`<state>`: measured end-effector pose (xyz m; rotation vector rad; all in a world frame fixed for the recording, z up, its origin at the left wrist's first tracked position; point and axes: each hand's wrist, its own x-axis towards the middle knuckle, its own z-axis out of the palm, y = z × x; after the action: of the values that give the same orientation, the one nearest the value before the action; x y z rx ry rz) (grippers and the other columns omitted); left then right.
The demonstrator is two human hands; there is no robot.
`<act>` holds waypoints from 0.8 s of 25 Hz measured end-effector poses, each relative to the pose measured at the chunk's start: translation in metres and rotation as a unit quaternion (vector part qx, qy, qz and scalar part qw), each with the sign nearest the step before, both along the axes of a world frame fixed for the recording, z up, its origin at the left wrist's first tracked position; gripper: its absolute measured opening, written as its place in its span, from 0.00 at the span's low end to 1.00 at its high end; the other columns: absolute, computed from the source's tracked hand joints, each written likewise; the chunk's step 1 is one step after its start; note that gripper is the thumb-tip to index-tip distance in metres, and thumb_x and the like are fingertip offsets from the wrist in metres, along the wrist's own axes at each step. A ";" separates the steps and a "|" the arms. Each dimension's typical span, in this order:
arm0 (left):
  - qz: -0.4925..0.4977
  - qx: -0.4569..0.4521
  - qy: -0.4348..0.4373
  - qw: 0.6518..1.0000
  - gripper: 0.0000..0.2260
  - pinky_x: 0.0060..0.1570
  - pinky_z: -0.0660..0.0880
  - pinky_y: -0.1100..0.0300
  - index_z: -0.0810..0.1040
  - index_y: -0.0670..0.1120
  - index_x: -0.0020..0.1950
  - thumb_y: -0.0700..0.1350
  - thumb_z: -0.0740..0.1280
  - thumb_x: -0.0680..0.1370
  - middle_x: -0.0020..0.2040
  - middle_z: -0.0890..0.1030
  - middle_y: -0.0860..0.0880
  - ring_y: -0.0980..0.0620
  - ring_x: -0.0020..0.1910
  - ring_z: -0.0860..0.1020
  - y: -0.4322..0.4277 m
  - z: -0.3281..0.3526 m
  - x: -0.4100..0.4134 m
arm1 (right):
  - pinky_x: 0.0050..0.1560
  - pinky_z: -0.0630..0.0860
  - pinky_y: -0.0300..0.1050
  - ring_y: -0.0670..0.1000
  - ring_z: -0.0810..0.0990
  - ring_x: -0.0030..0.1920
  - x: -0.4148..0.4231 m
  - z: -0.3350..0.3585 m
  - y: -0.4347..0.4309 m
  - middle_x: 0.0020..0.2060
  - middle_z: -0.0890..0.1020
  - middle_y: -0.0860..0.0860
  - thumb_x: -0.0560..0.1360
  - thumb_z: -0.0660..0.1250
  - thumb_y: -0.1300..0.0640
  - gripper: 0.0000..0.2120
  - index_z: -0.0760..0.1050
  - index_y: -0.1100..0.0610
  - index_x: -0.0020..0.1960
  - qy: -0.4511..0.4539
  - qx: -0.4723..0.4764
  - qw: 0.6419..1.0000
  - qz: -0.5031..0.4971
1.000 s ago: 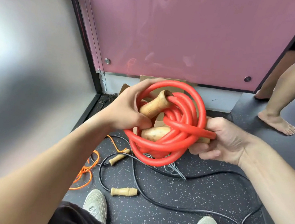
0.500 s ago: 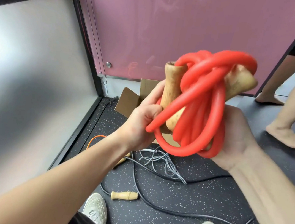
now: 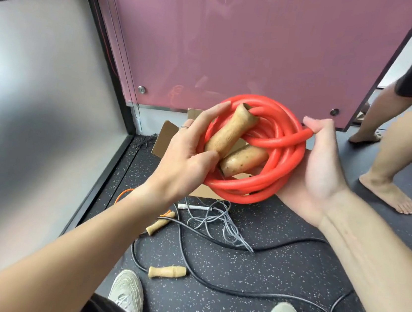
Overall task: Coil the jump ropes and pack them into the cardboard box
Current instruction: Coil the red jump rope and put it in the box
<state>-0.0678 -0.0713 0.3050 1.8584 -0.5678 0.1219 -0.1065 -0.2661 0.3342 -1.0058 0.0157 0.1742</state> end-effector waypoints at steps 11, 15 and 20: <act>-0.017 -0.112 -0.078 0.990 0.20 0.72 0.66 0.45 0.69 0.41 0.72 0.44 0.57 0.81 0.69 0.76 0.43 0.44 0.70 0.73 0.017 0.001 0.004 | 0.71 0.67 0.63 0.62 0.73 0.71 -0.001 -0.020 0.017 0.71 0.74 0.61 0.78 0.51 0.42 0.32 0.69 0.60 0.75 0.019 0.141 0.988 0.065; 0.031 -0.146 -0.045 0.988 0.18 0.60 0.72 0.57 0.68 0.47 0.73 0.44 0.61 0.82 0.52 0.80 0.57 0.56 0.53 0.78 0.015 0.003 0.001 | 0.55 0.78 0.53 0.57 0.83 0.57 0.003 -0.018 0.018 0.62 0.82 0.60 0.80 0.53 0.41 0.28 0.80 0.59 0.64 0.044 0.107 0.993 -0.003; 0.045 -0.257 0.151 0.954 0.31 0.58 0.76 0.33 0.64 0.62 0.72 0.59 0.72 0.72 0.62 0.82 0.44 0.40 0.58 0.82 0.009 0.003 -0.002 | 0.53 0.73 0.51 0.56 0.78 0.54 0.010 -0.020 0.022 0.60 0.80 0.60 0.79 0.54 0.46 0.22 0.81 0.58 0.55 0.055 0.110 0.986 -0.116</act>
<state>-0.0703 -0.0622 0.3080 1.3584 -0.2079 0.0377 -0.0968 -0.2436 0.3142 -0.7651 0.2084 0.0172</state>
